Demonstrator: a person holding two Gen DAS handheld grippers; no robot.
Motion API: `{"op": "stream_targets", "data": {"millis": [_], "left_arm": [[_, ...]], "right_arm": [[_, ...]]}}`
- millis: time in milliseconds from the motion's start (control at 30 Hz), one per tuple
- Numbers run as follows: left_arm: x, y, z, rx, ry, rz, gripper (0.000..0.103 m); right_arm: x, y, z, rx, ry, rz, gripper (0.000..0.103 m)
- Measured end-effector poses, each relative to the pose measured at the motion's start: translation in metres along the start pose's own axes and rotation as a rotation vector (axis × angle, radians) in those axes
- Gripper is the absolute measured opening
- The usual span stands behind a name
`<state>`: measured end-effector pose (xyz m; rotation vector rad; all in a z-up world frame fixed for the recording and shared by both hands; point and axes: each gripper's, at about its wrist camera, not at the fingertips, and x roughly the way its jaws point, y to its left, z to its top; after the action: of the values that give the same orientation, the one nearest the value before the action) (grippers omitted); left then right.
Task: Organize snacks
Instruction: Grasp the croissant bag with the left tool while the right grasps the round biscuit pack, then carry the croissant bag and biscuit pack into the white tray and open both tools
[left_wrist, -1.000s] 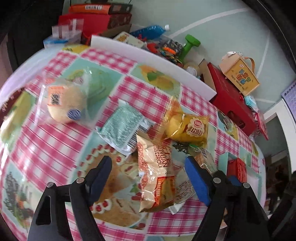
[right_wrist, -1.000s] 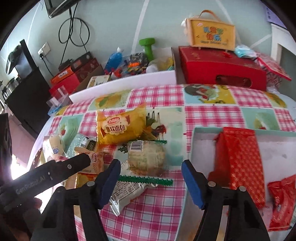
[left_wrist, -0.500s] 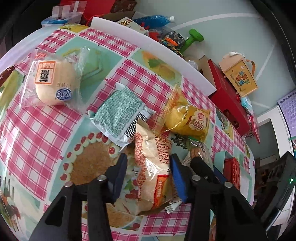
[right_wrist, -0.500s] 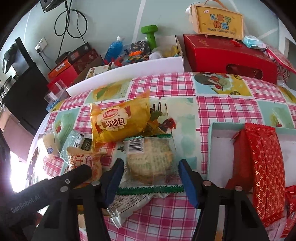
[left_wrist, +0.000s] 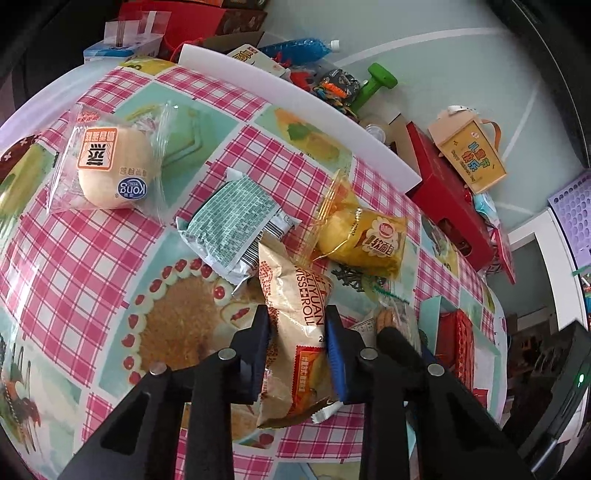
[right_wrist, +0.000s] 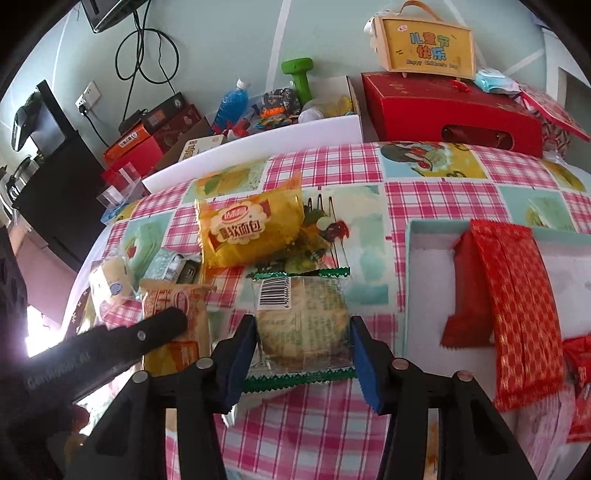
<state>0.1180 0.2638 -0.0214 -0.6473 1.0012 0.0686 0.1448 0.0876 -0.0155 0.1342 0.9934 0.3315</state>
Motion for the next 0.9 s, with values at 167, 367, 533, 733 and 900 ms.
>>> {"op": "stream_targets", "data": {"millis": [167, 367, 533, 733, 900], "left_arm": [[-0.009, 0.002, -0.007, -0.008, -0.011, 0.010, 0.030], [-0.022, 0.003, -0.017, -0.011, -0.026, 0.018, 0.030], [-0.035, 0.001, -0.022, -0.005, -0.056, 0.013, 0.030], [-0.048, -0.011, -0.027, 0.015, -0.087, 0.008, 0.030], [-0.051, -0.021, -0.030, 0.029, -0.097, 0.009, 0.030]], "right_arm": [[-0.013, 0.002, -0.012, 0.012, -0.008, 0.002, 0.053], [-0.035, 0.001, -0.028, 0.030, -0.029, 0.000, 0.053], [-0.057, -0.003, -0.037, 0.047, -0.060, 0.000, 0.053], [-0.070, -0.005, -0.039, 0.029, -0.087, -0.020, 0.053], [-0.076, -0.014, -0.039, 0.041, -0.096, -0.008, 0.053]]}}
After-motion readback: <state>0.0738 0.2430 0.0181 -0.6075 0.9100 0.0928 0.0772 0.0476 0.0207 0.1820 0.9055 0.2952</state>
